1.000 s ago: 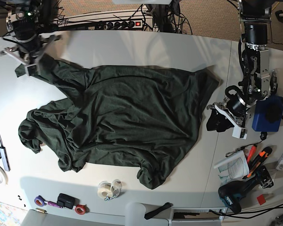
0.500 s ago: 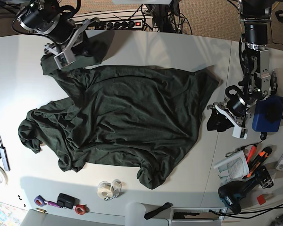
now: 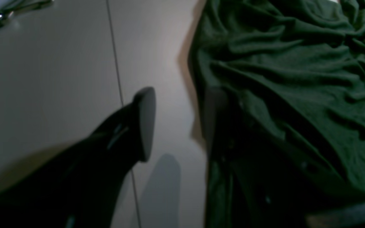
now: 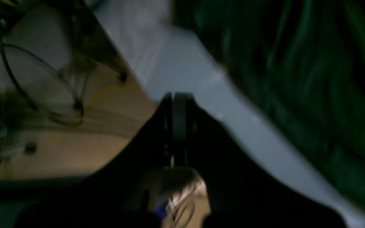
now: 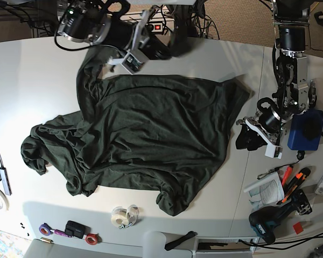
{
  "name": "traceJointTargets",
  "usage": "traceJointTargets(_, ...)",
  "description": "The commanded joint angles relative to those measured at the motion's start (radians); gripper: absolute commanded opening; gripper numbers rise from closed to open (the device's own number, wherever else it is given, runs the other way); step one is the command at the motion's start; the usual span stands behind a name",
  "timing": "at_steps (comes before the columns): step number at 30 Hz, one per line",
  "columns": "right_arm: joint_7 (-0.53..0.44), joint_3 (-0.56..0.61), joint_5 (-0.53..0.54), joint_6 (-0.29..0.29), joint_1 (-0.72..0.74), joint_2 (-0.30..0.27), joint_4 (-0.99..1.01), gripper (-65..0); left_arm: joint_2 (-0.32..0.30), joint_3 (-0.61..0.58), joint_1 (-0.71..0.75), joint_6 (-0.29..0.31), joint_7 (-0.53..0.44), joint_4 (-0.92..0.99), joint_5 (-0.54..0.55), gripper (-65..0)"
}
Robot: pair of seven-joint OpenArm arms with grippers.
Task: Layout the t-shirt on the table in an organized manner, then fold the t-shirt properly
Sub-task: 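Grasp the shirt corner with the right gripper and pull it along the table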
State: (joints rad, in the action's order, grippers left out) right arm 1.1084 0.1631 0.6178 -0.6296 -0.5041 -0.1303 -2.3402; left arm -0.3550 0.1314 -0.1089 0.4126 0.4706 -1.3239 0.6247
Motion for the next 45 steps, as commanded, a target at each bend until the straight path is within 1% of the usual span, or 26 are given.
traceJointTargets(1, -0.046, 0.016, -0.005, -0.013, 0.012, 0.000, -0.016, -65.0, -0.013, 0.005, -0.019, 0.007, -0.023, -0.017, 0.015, -39.0)
traceJointTargets(3, -0.066, 0.047, -0.037, -0.013, 0.037, 0.006, -0.016, -65.0, -0.013, 0.005, -0.019, 0.007, -0.023, -0.017, 0.015, -39.0)
traceJointTargets(7, -0.065, 0.105, -0.053, -0.013, 0.055, 0.006, -0.016, -65.0, -0.013, 0.005, -0.019, 0.007, -0.023, -0.017, 0.014, -39.0)
traceJointTargets(10, -0.064, 0.160, -0.102, 0.001, 0.056, 0.006, -0.010, -65.0, -0.013, 0.005, -0.019, 0.007, -0.023, -0.017, 0.014, -39.0)
traceJointTargets(15, -0.074, 0.246, -0.189, 0.002, 0.071, 0.006, 0.111, -65.0, -0.013, 0.005, -0.019, 0.007, -0.023, -0.017, 0.015, -39.0)
traceJointTargets(19, -0.076, 0.278, -0.193, 0.006, 0.119, 0.006, 0.144, -65.0, -0.013, 0.005, -0.018, 0.007, -0.022, -0.017, 0.012, -39.0)
traceJointTargets(22, -0.077, 0.281, -0.194, 0.059, 0.155, 0.006, 0.150, -65.0, -0.013, 0.005, -0.019, 0.007, -0.022, -0.017, 0.004, -39.0)
traceJointTargets(23, -0.077, 0.281, -0.197, 0.068, 0.165, 0.006, 0.150, -65.0, -0.013, 0.005, -0.019, 0.007, -0.022, -0.017, 0.004, -39.0)
traceJointTargets(26, -0.076, 0.284, -0.197, 0.070, 0.186, 0.009, 0.150, -65.0, -0.013, 0.005, -0.019, 0.007, -0.023, -0.017, 0.004, -39.0)
traceJointTargets(31, -0.073, 0.290, -0.207, 0.070, 0.188, 0.042, 0.150, -65.0, -0.013, 0.005, -0.019, 0.006, -0.023, -0.017, 0.004, -39.0)
traceJointTargets(35, -0.102, 0.290, -0.237, 0.069, 0.188, 0.068, 0.154, -65.0, -0.013, 0.005, -0.019, 0.007, -0.023, -0.017, 0.004, -39.0)
traceJointTargets(39, -0.127, 0.290, -0.241, 0.068, 0.193, 0.101, 0.204, -65.0, -0.013, 0.005, -0.019, 0.007, -0.023, -0.017, 0.005, -39.0)
traceJointTargets(45, -0.149, 0.290, -0.240, 0.014, 0.208, 0.146, 0.337, -65.0, -0.013, 0.005, -0.019, 0.006, -0.023, -0.017, 0.004, -39.0)
